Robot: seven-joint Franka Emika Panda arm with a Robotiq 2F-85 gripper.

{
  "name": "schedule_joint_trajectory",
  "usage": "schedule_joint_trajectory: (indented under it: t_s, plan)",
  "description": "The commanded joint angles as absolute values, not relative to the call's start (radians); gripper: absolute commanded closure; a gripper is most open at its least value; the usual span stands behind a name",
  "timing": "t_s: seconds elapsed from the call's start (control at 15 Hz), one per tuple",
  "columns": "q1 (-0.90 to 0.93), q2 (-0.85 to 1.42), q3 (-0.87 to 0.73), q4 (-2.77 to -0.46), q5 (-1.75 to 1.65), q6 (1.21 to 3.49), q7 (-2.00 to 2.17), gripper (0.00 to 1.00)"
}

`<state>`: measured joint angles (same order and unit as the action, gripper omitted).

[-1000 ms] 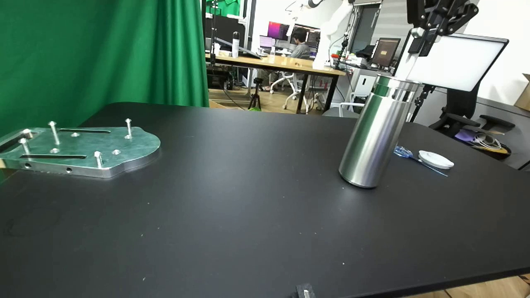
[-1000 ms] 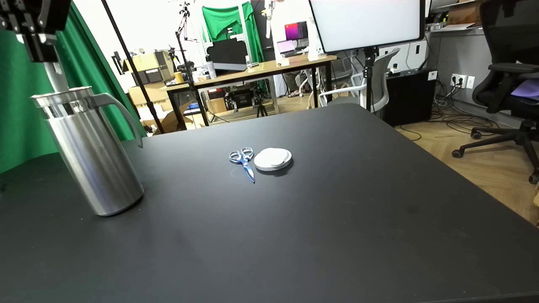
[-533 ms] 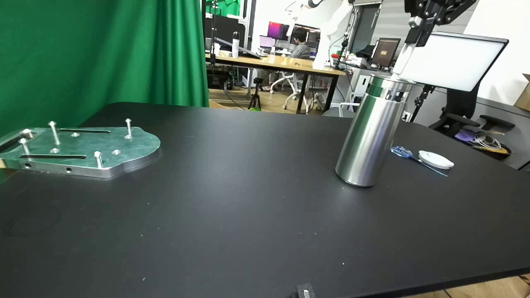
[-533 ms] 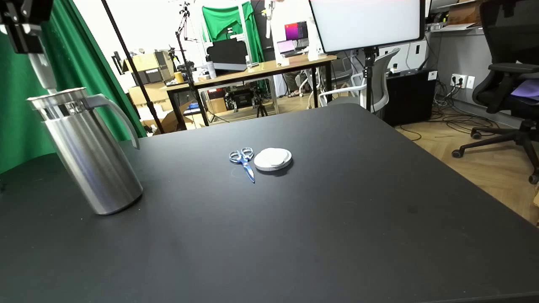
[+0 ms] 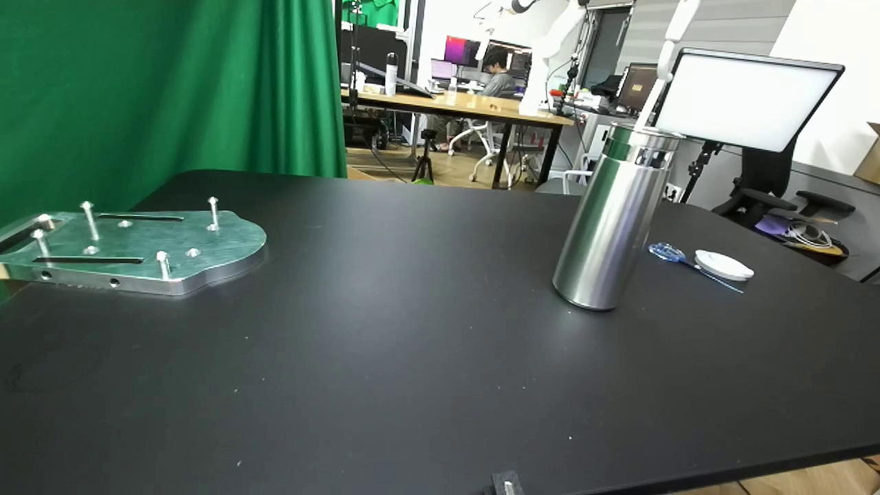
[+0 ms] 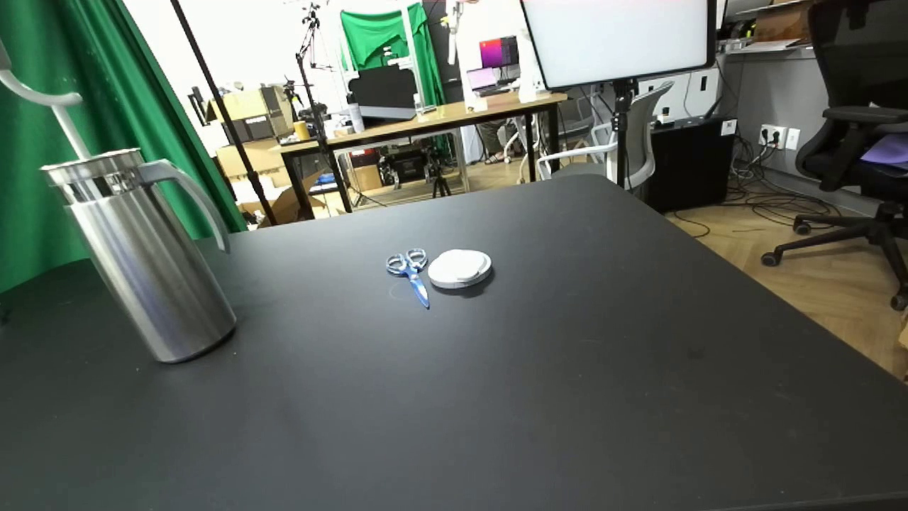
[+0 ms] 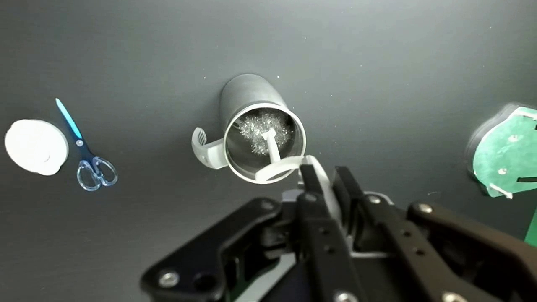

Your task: Use the brush to clean the insides of the silver bottle

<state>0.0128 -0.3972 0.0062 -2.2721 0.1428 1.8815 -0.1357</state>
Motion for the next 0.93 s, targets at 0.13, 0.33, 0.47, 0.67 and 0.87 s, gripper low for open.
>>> schedule_joint_trajectory:
  t_s: [0.13, 0.33, 0.47, 0.67, 0.87]
  plan:
    - [0.020, -0.431, 0.000, -2.246, 0.126, 1.858, -0.118, 0.96]
    - [0.012, -0.407, -0.015, -2.274, 0.130, 1.884, -0.128, 0.96]
    - [0.007, -0.383, -0.024, -2.291, 0.132, 1.901, -0.132, 0.96]
    - [0.000, -0.336, -0.035, -2.314, 0.135, 1.933, -0.134, 0.96]
    - [-0.005, -0.296, -0.040, -2.324, 0.137, 1.955, -0.132, 0.96]
